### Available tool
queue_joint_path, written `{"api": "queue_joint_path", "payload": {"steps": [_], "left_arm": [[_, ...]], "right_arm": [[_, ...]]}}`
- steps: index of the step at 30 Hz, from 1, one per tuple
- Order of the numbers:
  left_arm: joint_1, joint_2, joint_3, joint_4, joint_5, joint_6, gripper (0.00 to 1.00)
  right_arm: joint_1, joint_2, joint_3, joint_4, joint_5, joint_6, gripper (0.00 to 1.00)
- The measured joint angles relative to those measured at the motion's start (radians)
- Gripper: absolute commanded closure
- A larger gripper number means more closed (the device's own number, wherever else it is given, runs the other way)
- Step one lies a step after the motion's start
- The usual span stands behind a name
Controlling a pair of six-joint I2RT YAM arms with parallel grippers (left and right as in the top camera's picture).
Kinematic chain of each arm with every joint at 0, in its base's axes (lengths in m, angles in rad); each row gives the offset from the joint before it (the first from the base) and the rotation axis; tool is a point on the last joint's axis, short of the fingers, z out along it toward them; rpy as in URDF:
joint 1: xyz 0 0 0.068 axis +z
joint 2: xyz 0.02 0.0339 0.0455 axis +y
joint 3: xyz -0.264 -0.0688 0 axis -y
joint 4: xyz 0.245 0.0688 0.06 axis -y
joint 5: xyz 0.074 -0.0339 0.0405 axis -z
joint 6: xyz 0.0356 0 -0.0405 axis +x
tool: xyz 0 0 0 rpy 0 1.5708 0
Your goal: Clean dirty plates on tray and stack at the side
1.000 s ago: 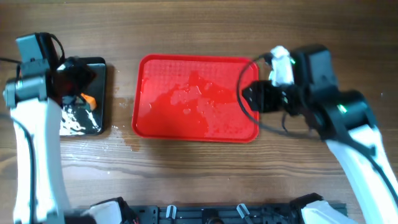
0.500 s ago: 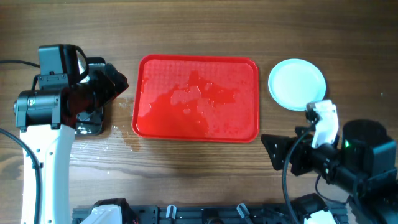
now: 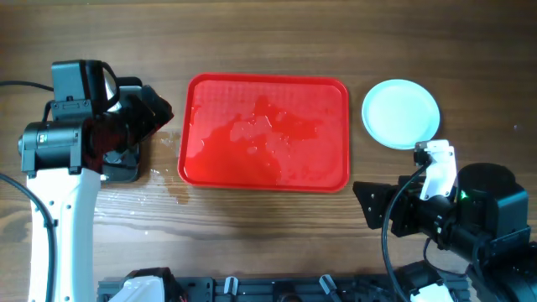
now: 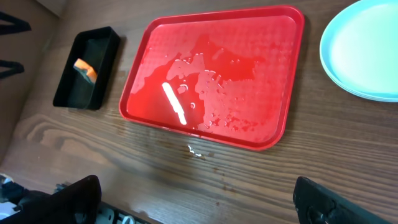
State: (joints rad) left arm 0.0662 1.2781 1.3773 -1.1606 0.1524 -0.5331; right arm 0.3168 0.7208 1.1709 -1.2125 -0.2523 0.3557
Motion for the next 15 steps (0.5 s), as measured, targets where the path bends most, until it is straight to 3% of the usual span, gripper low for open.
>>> {"api": "queue_joint_path", "payload": {"steps": [5,10,15], "left_arm": [[0.000,0.000,0.000,0.000,0.000,0.000,0.00],[0.000,0.000,0.000,0.000,0.003,0.000,0.00],[0.000,0.000,0.000,0.000,0.003,0.000,0.00]], "right_arm": [[0.012,0.000,-0.006,-0.004,0.042,0.000,0.00],[-0.004,-0.099,-0.146,0.190,0.069,-0.048,0.00],[-0.056,-0.308,-0.394,0.461,0.040,-0.076,0.00]]}}
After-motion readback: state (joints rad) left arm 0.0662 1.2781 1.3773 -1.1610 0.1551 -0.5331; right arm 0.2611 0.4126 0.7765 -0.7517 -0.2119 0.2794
